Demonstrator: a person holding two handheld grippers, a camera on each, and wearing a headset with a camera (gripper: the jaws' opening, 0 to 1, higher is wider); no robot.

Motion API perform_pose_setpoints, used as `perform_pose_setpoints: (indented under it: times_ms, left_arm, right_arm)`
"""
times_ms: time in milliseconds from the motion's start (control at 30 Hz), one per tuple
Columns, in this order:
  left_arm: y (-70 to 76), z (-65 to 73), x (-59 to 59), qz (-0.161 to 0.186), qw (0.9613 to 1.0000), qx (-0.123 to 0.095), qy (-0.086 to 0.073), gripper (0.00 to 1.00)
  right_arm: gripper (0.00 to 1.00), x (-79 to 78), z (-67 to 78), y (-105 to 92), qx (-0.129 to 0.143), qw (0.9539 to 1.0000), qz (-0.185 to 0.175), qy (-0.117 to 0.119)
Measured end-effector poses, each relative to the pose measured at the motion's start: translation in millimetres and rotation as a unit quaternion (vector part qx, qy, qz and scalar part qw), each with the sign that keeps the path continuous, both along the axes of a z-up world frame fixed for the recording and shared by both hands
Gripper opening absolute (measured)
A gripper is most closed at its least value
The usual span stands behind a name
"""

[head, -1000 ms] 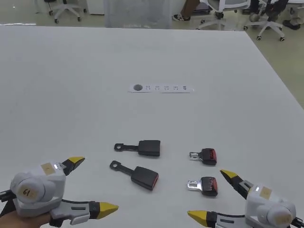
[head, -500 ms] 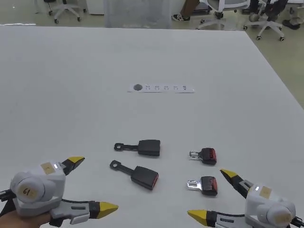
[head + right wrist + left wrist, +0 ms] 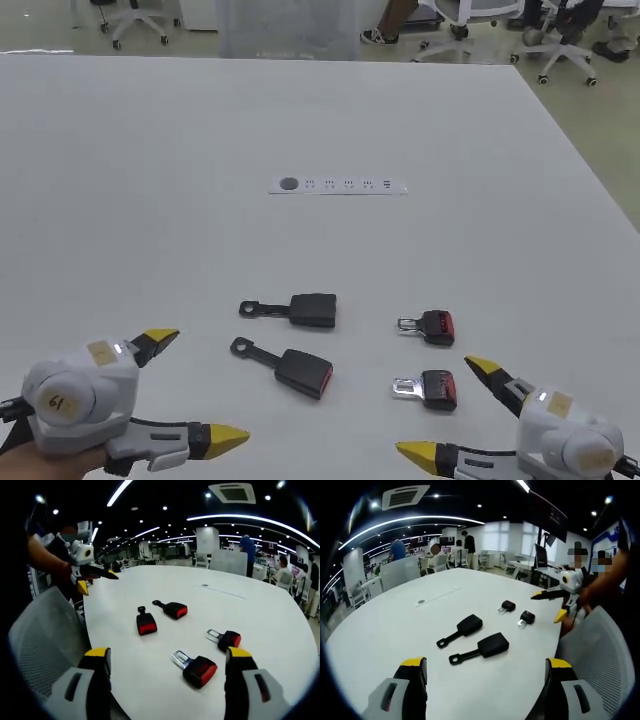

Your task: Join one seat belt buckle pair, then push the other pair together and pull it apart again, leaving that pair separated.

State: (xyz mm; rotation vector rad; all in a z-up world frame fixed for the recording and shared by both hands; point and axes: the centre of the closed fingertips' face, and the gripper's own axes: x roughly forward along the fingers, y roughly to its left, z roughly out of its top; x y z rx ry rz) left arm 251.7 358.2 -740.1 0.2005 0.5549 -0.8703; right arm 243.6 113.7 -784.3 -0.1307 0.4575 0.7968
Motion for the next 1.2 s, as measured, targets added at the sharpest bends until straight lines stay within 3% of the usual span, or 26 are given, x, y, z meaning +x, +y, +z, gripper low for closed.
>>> perform_pose_setpoints:
  times_ms: [767, 1067, 1200]
  left_arm:
    - [-10.1, -3.0, 6.0, -0.021, 0.9997, 0.01, 0.001, 0.99]
    - [-17.3, -8.8, 11.3, -0.033, 0.9993, 0.013, 0.009, 0.97]
    - [-21.1, -12.1, 14.9, -0.042, 0.9989, 0.012, 0.02, 0.93]
  right_arm:
    - [0.96, 4.4, -3.6, -9.1, -0.011, 0.9999, -0.001, 0.006]
    - [0.95, 6.8, -8.7, -14.2, -0.016, 0.9998, 0.0, 0.013]
    - [0.93, 9.0, -10.7, -15.1, -0.019, 0.9997, 0.003, 0.017]
